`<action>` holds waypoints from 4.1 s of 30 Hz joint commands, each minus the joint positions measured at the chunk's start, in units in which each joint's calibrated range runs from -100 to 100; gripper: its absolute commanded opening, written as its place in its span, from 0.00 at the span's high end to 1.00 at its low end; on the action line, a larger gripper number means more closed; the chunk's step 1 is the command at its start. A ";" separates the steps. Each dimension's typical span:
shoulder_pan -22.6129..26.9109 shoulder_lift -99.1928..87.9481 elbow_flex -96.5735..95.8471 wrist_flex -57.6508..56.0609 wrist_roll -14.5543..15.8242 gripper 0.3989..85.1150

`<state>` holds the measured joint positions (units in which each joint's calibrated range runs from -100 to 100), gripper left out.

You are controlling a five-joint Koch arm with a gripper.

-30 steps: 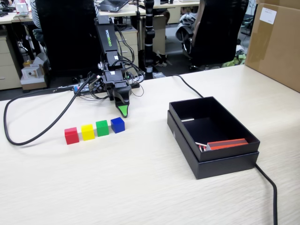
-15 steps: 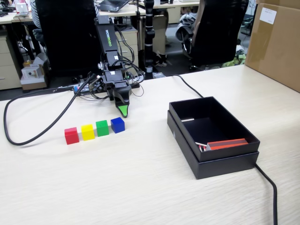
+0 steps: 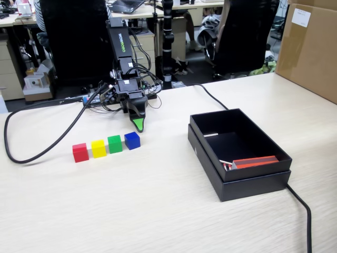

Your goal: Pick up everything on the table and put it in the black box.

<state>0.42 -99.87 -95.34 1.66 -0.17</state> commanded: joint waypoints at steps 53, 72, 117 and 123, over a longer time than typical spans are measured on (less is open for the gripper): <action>-23.20 91.90 102.23 -63.65 -25.25 0.54; -20.61 80.08 103.50 -57.09 -22.08 0.99; 12.75 96.60 135.78 -68.14 -1.86 0.50; 10.60 77.21 128.16 -68.14 -3.66 0.47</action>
<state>12.43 -10.29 33.55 -66.63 -1.59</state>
